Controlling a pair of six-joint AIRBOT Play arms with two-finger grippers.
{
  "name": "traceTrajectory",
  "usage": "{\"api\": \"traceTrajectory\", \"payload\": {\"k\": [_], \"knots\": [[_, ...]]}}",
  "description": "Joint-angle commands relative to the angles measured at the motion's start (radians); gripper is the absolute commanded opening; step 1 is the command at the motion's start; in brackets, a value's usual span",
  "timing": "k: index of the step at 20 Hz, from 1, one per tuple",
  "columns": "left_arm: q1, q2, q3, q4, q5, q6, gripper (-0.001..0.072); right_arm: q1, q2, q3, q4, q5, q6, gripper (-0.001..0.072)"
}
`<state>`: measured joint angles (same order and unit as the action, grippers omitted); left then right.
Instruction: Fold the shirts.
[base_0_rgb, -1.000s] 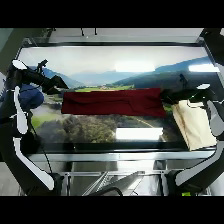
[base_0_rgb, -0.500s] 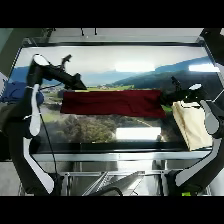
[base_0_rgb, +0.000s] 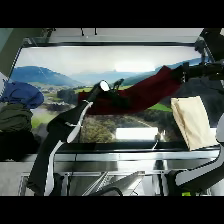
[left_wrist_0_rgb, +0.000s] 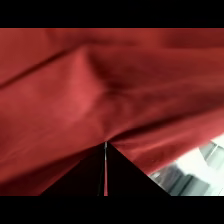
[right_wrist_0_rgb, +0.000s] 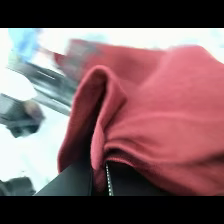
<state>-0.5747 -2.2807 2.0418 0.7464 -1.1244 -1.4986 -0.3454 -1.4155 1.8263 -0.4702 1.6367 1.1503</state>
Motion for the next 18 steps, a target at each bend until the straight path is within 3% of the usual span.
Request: {"api": "traceTrajectory", "payload": {"k": [1,6,10,14,17,18], "knots": [[-0.103,-0.045,0.001,-0.138,0.124,-0.027,0.0014,0.002,0.023,0.060,0.063,0.036,0.032,0.0019],[-0.008,0.066,0.001,-0.438,-0.080,0.128,0.0014,0.100,0.021,0.058,-0.055,0.009,0.032,0.0019],[0.229,0.289,0.001,-0.454,-0.355,0.136,0.0014,0.273,0.003,0.058,-0.117,-0.078,0.079,0.0019],[0.463,0.499,0.001,-0.453,-0.416,0.137,0.0014,0.531,-0.043,0.058,-0.233,-0.268,0.163,0.0020],[0.572,0.587,0.001,-0.450,-0.428,0.163,0.0014,0.753,-0.139,0.058,-0.357,-0.521,0.163,0.0030],[0.595,0.603,0.001,-0.450,-0.436,0.174,0.0014,0.818,-0.182,0.058,-0.367,-0.620,0.163,0.0106]]}}
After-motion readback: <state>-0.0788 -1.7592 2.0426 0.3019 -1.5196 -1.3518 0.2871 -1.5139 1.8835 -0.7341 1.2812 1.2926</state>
